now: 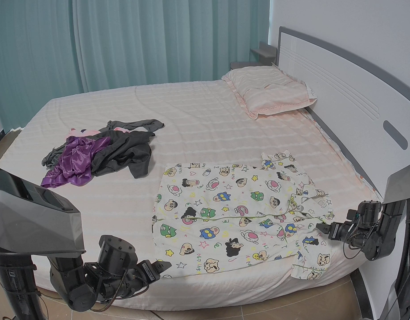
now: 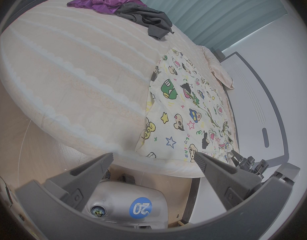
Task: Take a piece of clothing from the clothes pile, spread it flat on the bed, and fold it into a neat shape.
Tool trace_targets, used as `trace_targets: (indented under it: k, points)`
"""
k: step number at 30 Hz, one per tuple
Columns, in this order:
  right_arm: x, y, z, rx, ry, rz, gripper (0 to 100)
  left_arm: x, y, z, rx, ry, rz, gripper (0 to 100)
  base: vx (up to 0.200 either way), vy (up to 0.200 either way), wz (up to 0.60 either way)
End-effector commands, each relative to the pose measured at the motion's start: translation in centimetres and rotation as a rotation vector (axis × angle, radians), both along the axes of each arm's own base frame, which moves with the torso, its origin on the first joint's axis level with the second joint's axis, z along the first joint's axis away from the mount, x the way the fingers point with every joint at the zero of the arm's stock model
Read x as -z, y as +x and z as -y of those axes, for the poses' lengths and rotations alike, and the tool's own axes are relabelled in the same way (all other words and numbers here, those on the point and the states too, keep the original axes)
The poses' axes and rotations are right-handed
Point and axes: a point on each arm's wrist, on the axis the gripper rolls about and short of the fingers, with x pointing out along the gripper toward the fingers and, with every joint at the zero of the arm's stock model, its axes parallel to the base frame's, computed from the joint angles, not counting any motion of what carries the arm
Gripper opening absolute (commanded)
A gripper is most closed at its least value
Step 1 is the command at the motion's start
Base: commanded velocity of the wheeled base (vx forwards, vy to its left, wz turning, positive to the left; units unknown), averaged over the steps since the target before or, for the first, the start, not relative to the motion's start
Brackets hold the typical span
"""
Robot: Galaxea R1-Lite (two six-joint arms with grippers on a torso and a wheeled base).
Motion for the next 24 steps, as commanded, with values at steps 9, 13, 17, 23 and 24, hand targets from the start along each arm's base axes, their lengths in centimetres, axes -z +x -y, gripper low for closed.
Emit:
trace_targets:
  k: [9,13,17,23,24]
  points:
    - [-0.8,-4.2,0.2,0.033,0.006,-0.006,100,-0.1,-0.3,0.3,0.016,-0.002,0.002,100,0.000,0.000,0.00]
    - [-0.5,-5.6,0.0,0.022,0.012,-0.065,100,-0.1,-0.5,0.5,0.027,-0.001,-0.002,100,-0.150,0.000,0.00]
    - [0.0,-6.6,-0.7,-0.018,0.033,-0.121,100,-0.1,-0.5,0.5,0.027,-0.001,-0.002,100,-0.200,0.000,0.00]
    - [1.4,-7.3,-1.6,-0.054,0.041,-0.196,100,0.0,-0.5,0.5,0.027,0.000,-0.003,100,-0.067,0.000,0.00]
    - [1.4,-7.3,-1.6,-0.054,0.041,-0.196,100,0.0,-0.5,0.5,0.027,0.000,-0.003,100,0.000,0.000,0.00]
